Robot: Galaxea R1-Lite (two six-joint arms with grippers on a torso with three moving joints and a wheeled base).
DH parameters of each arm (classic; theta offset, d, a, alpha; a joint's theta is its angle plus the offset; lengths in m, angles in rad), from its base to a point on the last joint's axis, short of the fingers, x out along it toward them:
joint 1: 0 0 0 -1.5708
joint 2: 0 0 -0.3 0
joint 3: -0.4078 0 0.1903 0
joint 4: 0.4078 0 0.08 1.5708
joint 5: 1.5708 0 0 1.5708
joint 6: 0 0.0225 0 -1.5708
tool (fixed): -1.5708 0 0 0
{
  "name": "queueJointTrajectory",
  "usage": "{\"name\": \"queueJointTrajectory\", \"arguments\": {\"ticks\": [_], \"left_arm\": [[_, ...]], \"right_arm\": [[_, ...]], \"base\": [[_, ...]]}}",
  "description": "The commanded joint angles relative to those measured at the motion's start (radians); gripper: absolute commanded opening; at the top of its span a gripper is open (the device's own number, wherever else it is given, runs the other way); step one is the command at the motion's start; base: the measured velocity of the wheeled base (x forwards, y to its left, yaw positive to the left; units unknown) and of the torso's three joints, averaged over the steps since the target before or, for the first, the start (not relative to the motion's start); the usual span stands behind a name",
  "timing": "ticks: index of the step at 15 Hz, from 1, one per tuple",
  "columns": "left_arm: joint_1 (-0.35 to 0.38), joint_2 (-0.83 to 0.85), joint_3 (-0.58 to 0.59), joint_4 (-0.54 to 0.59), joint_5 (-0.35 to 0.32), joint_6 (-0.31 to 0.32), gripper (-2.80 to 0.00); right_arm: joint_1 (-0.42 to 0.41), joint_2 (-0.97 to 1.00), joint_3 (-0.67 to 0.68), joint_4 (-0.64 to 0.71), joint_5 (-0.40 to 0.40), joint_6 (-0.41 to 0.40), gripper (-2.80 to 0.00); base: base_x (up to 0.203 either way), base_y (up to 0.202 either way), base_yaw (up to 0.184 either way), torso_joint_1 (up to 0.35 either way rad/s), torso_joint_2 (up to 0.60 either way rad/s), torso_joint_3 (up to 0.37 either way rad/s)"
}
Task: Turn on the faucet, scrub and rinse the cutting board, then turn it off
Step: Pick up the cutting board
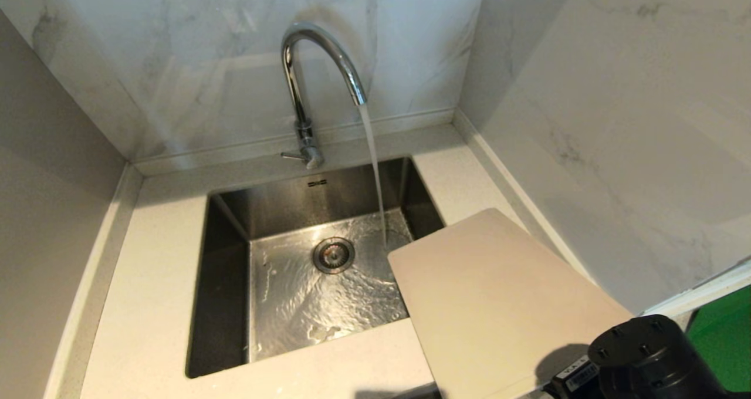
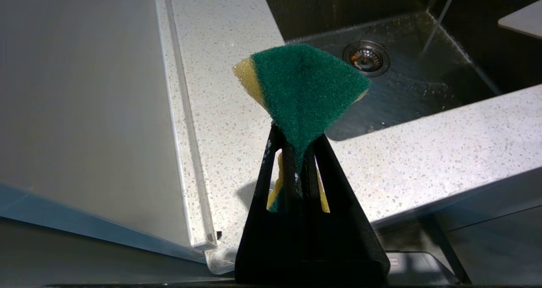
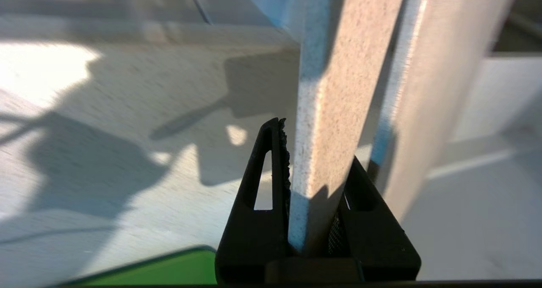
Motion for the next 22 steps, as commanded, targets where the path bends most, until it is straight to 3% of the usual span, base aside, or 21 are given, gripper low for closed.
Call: {"name": "queueJointTrajectory", "arguments": {"ticks": [1,9,11,15,18,20,22], "left_arm": [[0.0,0.001,0.003,-0.001,0.001,0.0,-2.8],[0.0,0.001,0.003,0.001,0.001,0.0,-2.8],[0.0,0.001,0.003,0.0,0.001,0.0,-2.8],[0.0,-0.001,0.003,-0.001,0.001,0.0,-2.8],[0.0,0.001,0.003,-0.001,0.001,0.0,-2.8],[0.0,0.001,0.003,-0.001,0.001,0.0,-2.8],[0.0,-0.001,0.003,-0.001,0.001,0.0,-2.8]], "right_arm": [[0.0,-0.074,-0.006,-0.003,-0.003,-0.055,-2.8],[0.0,-0.172,-0.055,-0.002,-0.014,-0.188,-2.8],[0.0,-0.174,-0.101,-0.003,-0.01,-0.258,-2.8],[0.0,-0.179,-0.15,0.0,-0.004,-0.287,-2.8],[0.0,-0.177,-0.204,0.001,0.044,-0.322,-2.8],[0.0,-0.177,-0.248,0.003,0.092,-0.394,-2.8],[-0.002,-0.178,-0.251,0.01,0.15,-0.398,-2.8]], "base": [[0.0,0.0,0.0,0.0,0.0,0.0],[0.0,0.0,0.0,0.0,0.0,0.0],[0.0,0.0,0.0,0.0,0.0,0.0],[0.0,0.0,0.0,0.0,0.0,0.0],[0.0,0.0,0.0,0.0,0.0,0.0],[0.0,0.0,0.0,0.0,0.0,0.0],[0.0,0.0,0.0,0.0,0.0,0.0]]}}
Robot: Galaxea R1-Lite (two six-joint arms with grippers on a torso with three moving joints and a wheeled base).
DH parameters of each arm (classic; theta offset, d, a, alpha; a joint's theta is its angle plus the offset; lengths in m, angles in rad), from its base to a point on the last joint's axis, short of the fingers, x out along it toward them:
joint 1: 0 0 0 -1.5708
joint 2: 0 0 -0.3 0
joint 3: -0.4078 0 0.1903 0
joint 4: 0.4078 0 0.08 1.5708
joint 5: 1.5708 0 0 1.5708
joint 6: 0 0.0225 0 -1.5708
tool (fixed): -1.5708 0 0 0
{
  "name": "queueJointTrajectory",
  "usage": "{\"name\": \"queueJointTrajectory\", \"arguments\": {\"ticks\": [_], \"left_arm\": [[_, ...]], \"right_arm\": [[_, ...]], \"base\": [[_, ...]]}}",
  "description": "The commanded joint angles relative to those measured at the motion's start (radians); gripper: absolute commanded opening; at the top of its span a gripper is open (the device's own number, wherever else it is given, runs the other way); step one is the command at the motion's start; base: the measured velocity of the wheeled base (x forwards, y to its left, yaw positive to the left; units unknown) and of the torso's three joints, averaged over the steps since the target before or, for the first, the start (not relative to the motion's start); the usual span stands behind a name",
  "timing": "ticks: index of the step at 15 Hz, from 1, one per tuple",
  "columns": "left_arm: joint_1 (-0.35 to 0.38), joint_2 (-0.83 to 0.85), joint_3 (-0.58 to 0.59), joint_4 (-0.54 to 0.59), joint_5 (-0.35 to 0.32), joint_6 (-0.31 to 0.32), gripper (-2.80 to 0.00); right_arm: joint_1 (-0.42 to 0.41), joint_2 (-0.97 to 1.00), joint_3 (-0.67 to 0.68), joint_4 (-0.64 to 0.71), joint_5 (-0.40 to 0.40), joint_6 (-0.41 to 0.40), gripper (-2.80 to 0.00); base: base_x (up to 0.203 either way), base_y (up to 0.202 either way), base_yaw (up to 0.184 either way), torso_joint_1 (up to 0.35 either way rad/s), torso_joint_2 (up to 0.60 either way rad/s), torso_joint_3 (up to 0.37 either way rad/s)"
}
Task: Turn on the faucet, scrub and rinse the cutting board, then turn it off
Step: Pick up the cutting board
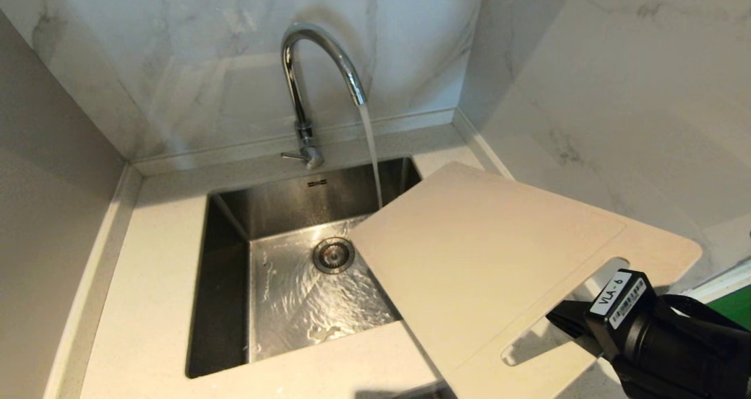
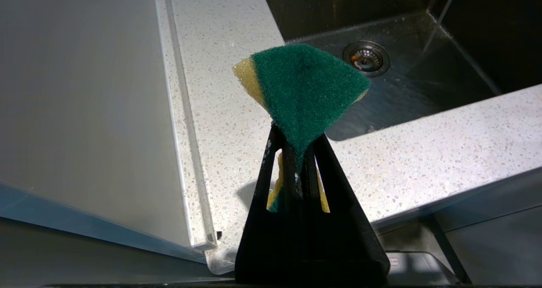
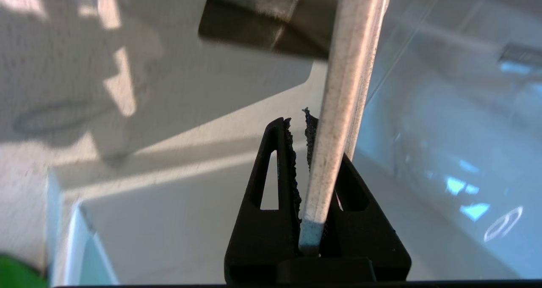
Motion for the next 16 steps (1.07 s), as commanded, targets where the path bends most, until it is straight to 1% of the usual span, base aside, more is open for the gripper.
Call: {"name": "queueJointTrajectory", "arguments": {"ticks": [1,5,8,10,12,16], "left_arm": [[0.0,0.001,0.003,-0.001,0.002,-0.001,-2.8],[0.0,0.001,0.003,0.0,0.0,-0.001,-2.8],[0.0,0.001,0.003,0.001,0.0,-0.001,-2.8],[0.0,0.001,0.003,-0.001,0.0,-0.001,-2.8],[0.0,-0.001,0.003,0.001,0.0,-0.001,-2.8],[0.0,-0.001,0.003,-0.001,0.0,-0.001,-2.8]], "right_arm": [[0.0,0.002,-0.009,0.012,0.057,-0.013,-2.8],[-0.002,0.003,-0.011,0.021,0.173,-0.024,-2.8],[-0.002,0.019,-0.028,0.022,0.253,-0.121,-2.8],[-0.002,0.044,-0.023,0.021,0.341,-0.142,-2.8],[-0.003,0.049,-0.034,0.022,0.355,-0.213,-2.8],[-0.003,0.086,-0.055,0.039,0.364,-0.254,-2.8]], "base": [[0.0,0.0,0.0,0.0,0.0,0.0],[0.0,0.0,0.0,0.0,0.0,0.0],[0.0,0.0,0.0,0.0,0.0,0.0],[0.0,0.0,0.0,0.0,0.0,0.0],[0.0,0.0,0.0,0.0,0.0,0.0],[0.0,0.0,0.0,0.0,0.0,0.0]]}}
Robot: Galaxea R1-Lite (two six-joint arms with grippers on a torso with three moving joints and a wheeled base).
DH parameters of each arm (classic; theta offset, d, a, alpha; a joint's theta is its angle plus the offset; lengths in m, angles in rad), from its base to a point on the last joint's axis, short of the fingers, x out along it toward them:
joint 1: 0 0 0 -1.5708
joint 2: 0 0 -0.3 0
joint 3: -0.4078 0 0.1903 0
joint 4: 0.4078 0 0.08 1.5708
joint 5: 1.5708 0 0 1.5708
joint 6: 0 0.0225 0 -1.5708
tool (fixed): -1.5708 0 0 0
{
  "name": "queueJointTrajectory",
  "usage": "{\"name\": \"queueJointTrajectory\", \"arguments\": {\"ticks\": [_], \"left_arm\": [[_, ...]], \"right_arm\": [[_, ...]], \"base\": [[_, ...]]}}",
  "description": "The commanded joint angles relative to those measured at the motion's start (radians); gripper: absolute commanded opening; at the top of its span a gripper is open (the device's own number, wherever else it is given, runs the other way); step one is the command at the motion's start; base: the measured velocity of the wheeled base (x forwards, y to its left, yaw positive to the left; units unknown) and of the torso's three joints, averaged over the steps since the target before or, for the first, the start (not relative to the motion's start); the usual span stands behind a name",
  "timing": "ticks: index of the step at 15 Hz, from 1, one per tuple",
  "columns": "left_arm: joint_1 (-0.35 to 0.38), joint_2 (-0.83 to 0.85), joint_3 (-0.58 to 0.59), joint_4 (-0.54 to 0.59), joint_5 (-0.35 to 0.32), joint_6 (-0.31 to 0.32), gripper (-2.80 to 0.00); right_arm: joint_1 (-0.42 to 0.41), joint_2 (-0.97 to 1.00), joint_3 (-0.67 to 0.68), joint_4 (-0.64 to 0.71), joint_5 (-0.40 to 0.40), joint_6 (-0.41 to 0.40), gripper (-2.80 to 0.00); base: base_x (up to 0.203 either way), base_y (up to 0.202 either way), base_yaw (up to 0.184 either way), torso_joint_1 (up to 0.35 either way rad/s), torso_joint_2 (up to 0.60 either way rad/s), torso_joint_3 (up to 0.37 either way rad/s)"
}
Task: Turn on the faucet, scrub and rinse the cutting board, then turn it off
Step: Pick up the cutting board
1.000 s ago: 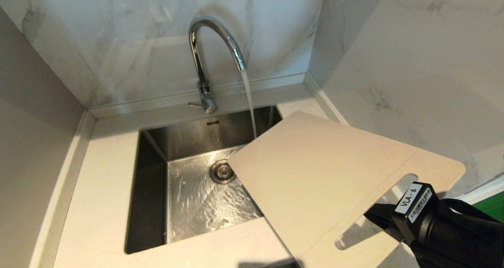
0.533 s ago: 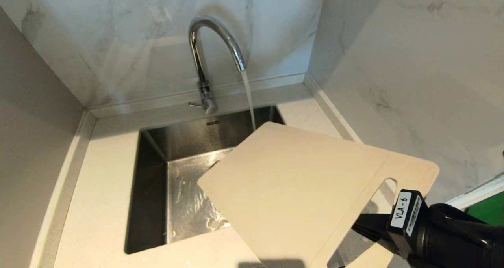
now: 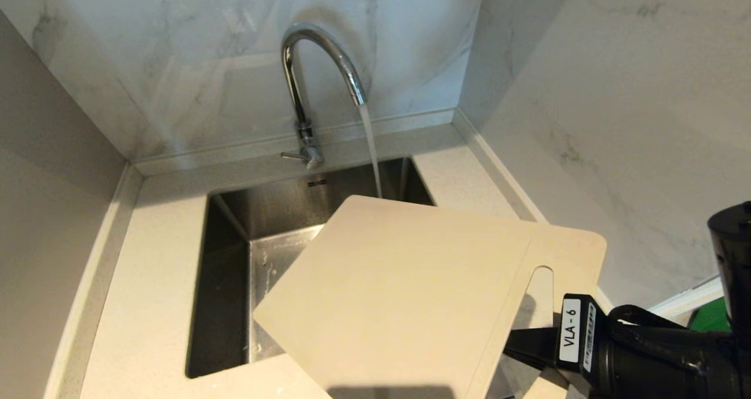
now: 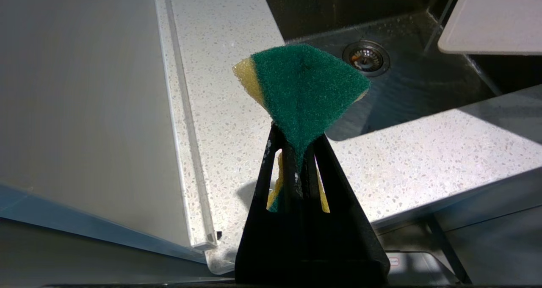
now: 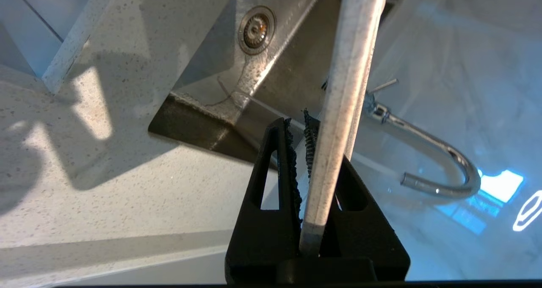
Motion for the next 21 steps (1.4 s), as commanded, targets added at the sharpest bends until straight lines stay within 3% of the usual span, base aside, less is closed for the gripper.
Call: {"name": "queueJointTrajectory", "arguments": {"ticks": [1,6,9,11,15,21], "left_arm": [[0.0,0.0,0.003,-0.001,0.001,0.0,-2.8],[0.0,-0.001,0.003,0.0,0.001,0.0,-2.8],[0.0,0.0,0.003,0.0,0.001,0.0,-2.8],[0.0,0.0,0.003,0.0,0.001,-0.001,-2.8],[0.0,0.0,0.003,-0.001,0.001,-0.001,-2.8],[0.0,0.001,0.003,-0.001,0.001,-0.001,-2.8]], "right_arm": [[0.0,0.044,-0.042,0.039,0.011,-0.036,-2.8],[-0.072,0.102,-0.155,0.157,0.041,-0.17,-2.8],[-0.08,0.162,-0.185,0.155,0.132,-0.213,-2.8],[-0.127,0.165,-0.21,0.172,0.175,-0.246,-2.8],[-0.156,0.278,-0.271,0.17,0.342,-0.337,-2.8],[-0.179,0.311,-0.299,0.168,0.384,-0.398,-2.8]], "base": [[0.0,0.0,0.0,0.0,0.0,0.0],[0.0,0.0,0.0,0.0,0.0,0.0],[0.0,0.0,0.0,0.0,0.0,0.0],[0.0,0.0,0.0,0.0,0.0,0.0],[0.0,0.0,0.0,0.0,0.0,0.0],[0.0,0.0,0.0,0.0,0.0,0.0]]}}
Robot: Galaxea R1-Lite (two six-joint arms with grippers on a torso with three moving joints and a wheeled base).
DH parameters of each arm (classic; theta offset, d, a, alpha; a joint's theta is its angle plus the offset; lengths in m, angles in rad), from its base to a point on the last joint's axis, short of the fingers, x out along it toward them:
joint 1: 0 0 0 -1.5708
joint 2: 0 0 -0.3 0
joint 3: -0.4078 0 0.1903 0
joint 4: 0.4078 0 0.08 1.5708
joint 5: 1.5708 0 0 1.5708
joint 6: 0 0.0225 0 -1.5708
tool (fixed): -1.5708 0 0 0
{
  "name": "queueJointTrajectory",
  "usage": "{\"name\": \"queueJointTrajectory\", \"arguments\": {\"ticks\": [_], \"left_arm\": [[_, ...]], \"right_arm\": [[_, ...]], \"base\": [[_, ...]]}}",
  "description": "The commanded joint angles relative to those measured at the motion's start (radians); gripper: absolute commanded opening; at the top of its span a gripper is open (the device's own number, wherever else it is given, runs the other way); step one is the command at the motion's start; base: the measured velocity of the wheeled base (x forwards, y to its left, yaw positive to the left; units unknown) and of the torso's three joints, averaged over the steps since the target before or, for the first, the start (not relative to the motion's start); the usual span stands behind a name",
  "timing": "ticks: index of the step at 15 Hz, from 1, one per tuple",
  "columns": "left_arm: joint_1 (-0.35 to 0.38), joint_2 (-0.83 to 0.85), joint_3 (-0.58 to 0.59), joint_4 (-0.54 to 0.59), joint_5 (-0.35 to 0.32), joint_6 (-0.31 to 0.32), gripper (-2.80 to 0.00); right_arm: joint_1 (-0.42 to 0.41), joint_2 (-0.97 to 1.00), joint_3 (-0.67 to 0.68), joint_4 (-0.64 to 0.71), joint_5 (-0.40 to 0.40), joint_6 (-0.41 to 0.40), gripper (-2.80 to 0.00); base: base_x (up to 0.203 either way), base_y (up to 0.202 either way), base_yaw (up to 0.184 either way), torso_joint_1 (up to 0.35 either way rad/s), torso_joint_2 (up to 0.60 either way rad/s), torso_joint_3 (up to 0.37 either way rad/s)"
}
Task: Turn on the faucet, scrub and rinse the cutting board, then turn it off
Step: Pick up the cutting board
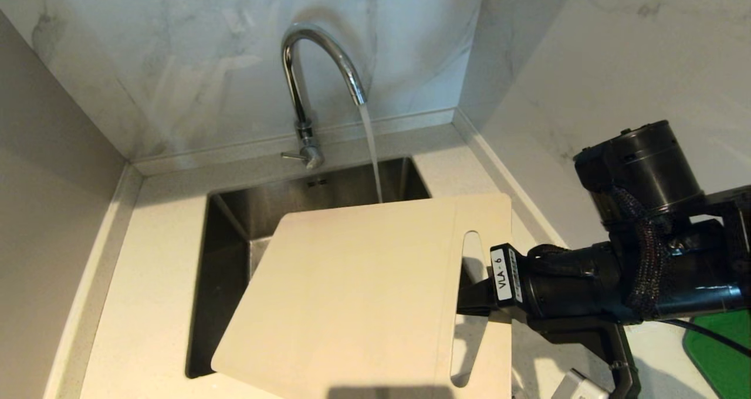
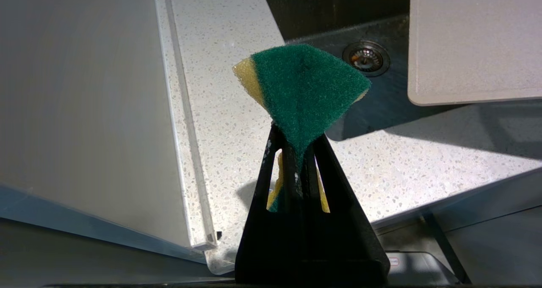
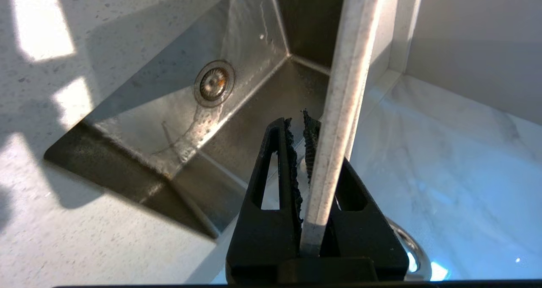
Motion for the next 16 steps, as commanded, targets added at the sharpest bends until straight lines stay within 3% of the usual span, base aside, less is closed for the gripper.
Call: {"name": "queueJointTrajectory", "arguments": {"ticks": [1,12,16], "left_arm": [[0.0,0.0,0.003,0.0,0.0,-0.001,-2.8],[0.0,-0.001,0.003,0.0,0.0,-0.001,-2.8],[0.0,0.0,0.003,-0.001,0.0,-0.001,-2.8]], "right_arm": [[-0.004,0.028,-0.029,0.008,0.015,-0.049,-2.8],[-0.005,0.209,-0.395,0.399,-0.017,-0.216,-2.8],[-0.022,0.293,-0.522,0.429,-0.048,-0.243,-2.8]], "base": [[0.0,0.0,0.0,0.0,0.0,0.0],[0.0,0.0,0.0,0.0,0.0,0.0],[0.0,0.0,0.0,0.0,0.0,0.0]]}}
